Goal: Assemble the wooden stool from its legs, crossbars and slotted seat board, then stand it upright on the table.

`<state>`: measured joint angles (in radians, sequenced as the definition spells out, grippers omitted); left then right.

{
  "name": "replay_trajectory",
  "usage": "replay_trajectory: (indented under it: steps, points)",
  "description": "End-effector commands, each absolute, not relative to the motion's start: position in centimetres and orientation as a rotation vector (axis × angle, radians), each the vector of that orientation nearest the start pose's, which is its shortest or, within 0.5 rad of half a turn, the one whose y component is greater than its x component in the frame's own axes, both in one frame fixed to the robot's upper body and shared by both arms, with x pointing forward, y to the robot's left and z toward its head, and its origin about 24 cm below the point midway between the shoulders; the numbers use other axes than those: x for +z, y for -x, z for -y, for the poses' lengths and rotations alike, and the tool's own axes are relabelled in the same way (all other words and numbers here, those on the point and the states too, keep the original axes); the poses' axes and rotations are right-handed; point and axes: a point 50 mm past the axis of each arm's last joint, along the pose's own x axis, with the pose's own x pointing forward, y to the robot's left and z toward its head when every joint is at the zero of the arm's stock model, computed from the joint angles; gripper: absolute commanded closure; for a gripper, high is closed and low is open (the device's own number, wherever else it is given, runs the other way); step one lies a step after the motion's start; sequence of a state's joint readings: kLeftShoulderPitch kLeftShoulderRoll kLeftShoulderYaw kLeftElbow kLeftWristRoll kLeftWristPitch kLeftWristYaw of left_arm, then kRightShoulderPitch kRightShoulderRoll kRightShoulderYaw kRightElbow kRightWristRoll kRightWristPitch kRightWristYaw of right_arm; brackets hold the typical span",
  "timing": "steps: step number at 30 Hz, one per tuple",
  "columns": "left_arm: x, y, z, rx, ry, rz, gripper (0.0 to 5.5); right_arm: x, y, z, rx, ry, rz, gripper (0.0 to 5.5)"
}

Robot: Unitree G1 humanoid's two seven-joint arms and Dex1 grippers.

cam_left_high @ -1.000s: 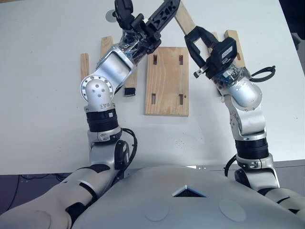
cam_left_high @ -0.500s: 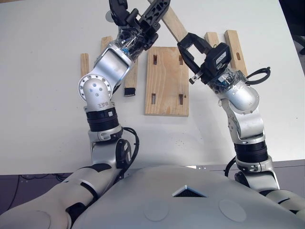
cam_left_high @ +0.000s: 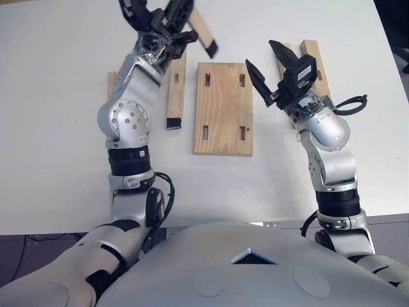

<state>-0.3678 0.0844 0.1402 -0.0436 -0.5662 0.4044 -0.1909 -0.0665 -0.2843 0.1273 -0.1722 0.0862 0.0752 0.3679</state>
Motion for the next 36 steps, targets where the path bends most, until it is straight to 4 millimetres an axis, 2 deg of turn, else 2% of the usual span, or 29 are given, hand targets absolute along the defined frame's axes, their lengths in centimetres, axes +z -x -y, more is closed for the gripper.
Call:
replay_trajectory:
  steps: [1, 12, 18, 21, 26, 29, 36]
  points:
    - [10.3, -30.6, -16.5, -0.234, 0.336, 0.062, 5.12, 7.7, -25.7, 15.1, 0.477, 0.230, 0.060, 2.69]
    - [6.4, -31.3, -16.5, -0.170, 0.320, 0.013, 5.12, 7.6, -25.9, 15.4, 0.467, 0.243, 0.052, 2.69]
    - [4.6, -30.8, -16.5, -0.144, 0.323, -0.034, 5.12, 7.5, -25.8, 15.3, 0.479, 0.248, 0.045, 2.69]
    - [4.8, -30.8, -16.4, -0.141, 0.345, -0.022, 5.12, 7.4, -25.9, 15.4, 0.477, 0.254, 0.042, 2.69]
    - [6.8, -30.9, -16.2, -0.148, 0.381, 0.067, 5.12, 7.1, -25.6, 15.1, 0.492, 0.255, 0.030, 2.69]
    - [7.2, -30.9, -16.0, -0.150, 0.395, 0.074, 5.12, 6.9, -25.5, 14.9, 0.502, 0.259, 0.025, 2.69]
    - [5.3, -30.6, -16.1, -0.122, 0.369, -0.001, 5.12, 7.0, -25.6, 15.2, 0.496, 0.267, 0.022, 2.69]
